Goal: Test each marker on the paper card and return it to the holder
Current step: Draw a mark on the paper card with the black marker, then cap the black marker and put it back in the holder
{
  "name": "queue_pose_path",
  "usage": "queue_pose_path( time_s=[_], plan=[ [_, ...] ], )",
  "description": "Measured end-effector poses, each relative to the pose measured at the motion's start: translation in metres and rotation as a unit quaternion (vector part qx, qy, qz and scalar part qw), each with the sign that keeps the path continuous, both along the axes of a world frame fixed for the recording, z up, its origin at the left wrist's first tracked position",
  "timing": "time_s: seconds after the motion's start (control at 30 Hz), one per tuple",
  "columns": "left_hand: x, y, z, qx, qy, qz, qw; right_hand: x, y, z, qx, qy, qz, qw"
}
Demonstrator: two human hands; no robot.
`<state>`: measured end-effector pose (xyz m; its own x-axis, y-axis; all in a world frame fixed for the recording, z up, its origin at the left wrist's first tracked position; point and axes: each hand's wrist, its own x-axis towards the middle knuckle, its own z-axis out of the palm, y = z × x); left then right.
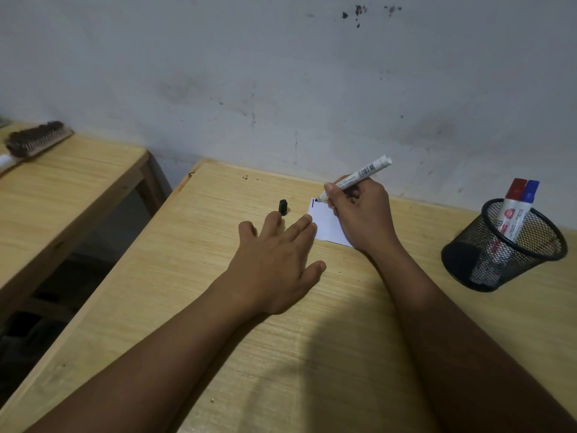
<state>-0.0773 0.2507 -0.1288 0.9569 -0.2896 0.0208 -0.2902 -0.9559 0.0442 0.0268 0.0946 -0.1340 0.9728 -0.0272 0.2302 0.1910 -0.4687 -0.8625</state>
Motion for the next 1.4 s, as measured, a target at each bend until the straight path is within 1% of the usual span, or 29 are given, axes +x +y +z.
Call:
queue_pose_path(
  time_s=[0.2,0.4,0.47,0.57,0.67,0.73,0.8,0.87,0.93,1.03,1.1,1.17,1.2,1.23,1.27,1.3,1.33,1.37,1.4],
  plan=[
    [-0.001,0.0,0.001,-0.005,-0.002,-0.002,1.0,-0.001,-0.001,0.001,-0.018,-0.005,0.006,1.0],
    [0.0,0.0,0.001,-0.001,0.003,-0.001,1.0,-0.001,-0.003,0.001,-0.006,-0.004,0.015,1.0],
    [0.0,0.0,0.001,-0.001,-0.003,-0.003,1.0,-0.003,-0.004,0.002,0.03,-0.003,0.009,1.0],
    [0.0,0.001,0.001,-0.001,-0.023,-0.002,1.0,-0.007,-0.005,0.006,0.114,-0.018,-0.006,0.993],
    [0.0,0.0,0.0,-0.01,-0.075,-0.004,0.997,-0.012,-0.007,0.015,0.144,-0.061,-0.02,0.988],
    [0.002,0.0,0.003,-0.059,-0.136,0.007,0.989,-0.014,-0.009,0.023,0.163,-0.07,-0.02,0.984],
    [0.008,0.004,0.006,-0.109,-0.209,0.039,0.971,-0.016,-0.011,0.031,0.19,-0.067,-0.012,0.979],
    [0.02,0.011,0.008,-0.107,-0.24,0.093,0.96,-0.021,-0.013,0.039,0.207,-0.067,0.001,0.976],
    [0.03,0.015,0.008,-0.067,-0.218,0.133,0.965,-0.029,-0.016,0.046,0.206,-0.074,0.008,0.976],
    [0.04,0.015,0.012,-0.047,-0.166,0.126,0.977,-0.045,-0.025,0.054,0.201,-0.074,0.013,0.977],
    [0.039,0.014,0.022,-0.039,-0.15,0.123,0.98,-0.056,-0.031,0.058,0.203,-0.071,0.015,0.976],
    [0.038,0.013,0.033,-0.062,-0.126,0.127,0.982,-0.066,-0.04,0.063,0.198,-0.076,0.018,0.977],
    [0.038,0.011,0.037,-0.115,-0.122,0.14,0.976,-0.071,-0.044,0.067,0.198,-0.077,0.021,0.977],
    [0.035,0.006,0.044,-0.203,-0.122,0.159,0.958,-0.074,-0.048,0.071,0.2,-0.077,0.024,0.976],
    [0.029,-0.001,0.056,-0.329,-0.105,0.177,0.922,-0.079,-0.052,0.078,0.206,-0.078,0.026,0.975],
    [0.022,-0.009,0.072,-0.465,-0.071,0.181,0.864,-0.084,-0.056,0.086,0.214,-0.08,0.027,0.973],
    [0.015,-0.016,0.087,-0.584,-0.034,0.173,0.793,-0.088,-0.059,0.095,0.223,-0.082,0.028,0.971],
    [0.008,-0.024,0.103,-0.654,-0.005,0.163,0.738,-0.094,-0.061,0.105,0.232,-0.088,0.029,0.968],
    [0.0,-0.03,0.118,-0.691,0.026,0.156,0.705,-0.1,-0.063,0.115,0.243,-0.097,0.03,0.965]
  ],
)
